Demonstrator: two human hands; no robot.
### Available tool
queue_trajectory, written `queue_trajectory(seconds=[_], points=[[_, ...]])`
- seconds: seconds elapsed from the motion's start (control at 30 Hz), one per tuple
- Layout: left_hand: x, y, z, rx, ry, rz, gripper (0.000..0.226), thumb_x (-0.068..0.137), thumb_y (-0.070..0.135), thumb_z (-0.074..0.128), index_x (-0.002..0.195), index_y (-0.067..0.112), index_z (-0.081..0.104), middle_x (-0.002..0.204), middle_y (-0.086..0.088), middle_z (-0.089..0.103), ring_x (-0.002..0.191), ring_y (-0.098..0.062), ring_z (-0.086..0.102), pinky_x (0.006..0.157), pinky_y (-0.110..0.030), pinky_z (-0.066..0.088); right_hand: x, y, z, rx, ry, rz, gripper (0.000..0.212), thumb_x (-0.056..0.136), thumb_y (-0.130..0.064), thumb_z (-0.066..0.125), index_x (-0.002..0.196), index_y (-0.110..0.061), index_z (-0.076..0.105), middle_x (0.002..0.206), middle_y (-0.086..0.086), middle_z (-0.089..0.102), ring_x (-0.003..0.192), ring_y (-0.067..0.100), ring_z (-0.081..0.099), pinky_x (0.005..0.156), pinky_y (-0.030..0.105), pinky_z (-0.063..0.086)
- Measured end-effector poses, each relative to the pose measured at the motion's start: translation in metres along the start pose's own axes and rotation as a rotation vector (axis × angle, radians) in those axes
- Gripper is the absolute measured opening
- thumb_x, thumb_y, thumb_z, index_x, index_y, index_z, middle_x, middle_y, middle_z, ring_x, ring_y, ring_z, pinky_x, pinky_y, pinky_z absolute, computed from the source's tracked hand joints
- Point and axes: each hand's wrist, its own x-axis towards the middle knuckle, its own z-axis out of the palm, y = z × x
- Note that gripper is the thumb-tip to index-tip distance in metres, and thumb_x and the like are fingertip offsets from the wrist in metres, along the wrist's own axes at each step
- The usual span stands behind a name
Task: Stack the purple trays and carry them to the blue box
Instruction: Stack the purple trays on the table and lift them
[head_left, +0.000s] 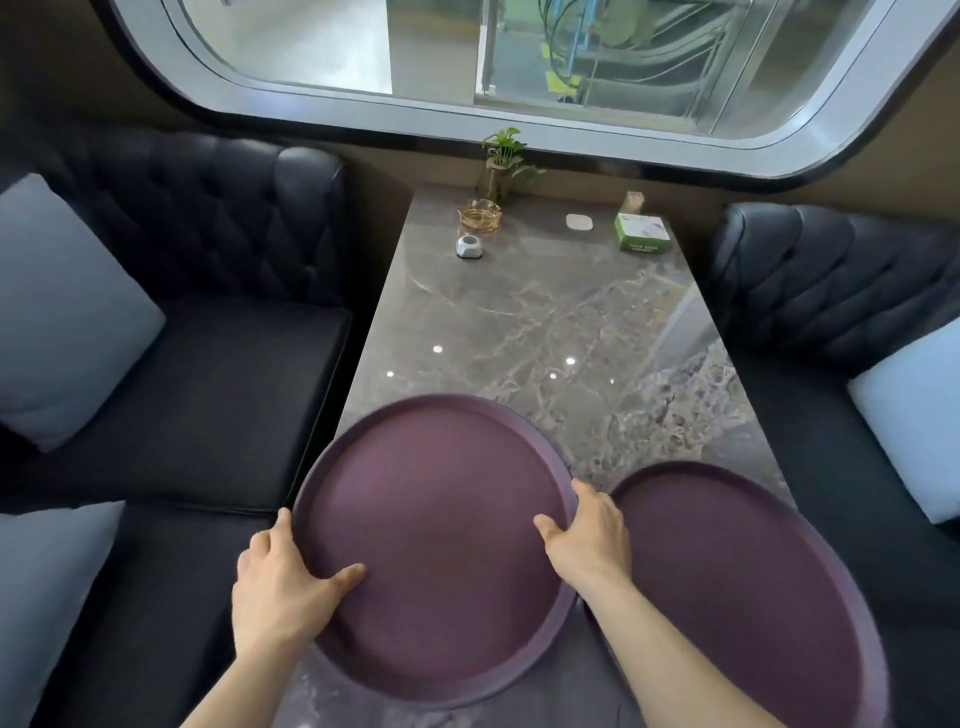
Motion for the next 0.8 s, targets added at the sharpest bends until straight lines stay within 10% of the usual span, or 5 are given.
queue_trajectory(seconds=[0.8], points=[[-0.002,0.005,0.0,-0.176,0.062,-0.184,0.082,0.06,0.048,0.084,0.129,0.015,0.056,0.121,-0.012,0.061,0.106,-0.036,0.061,0.089,-0.049,0.049,0.001,0.006,0.006,-0.037,0.009,0.068,0.067,0.085,-0.042,0.075,0.14,-0.011,0.052,0.14,0.008,0.058,0.131,0.03,0.054,0.104,0.038,0.044]])
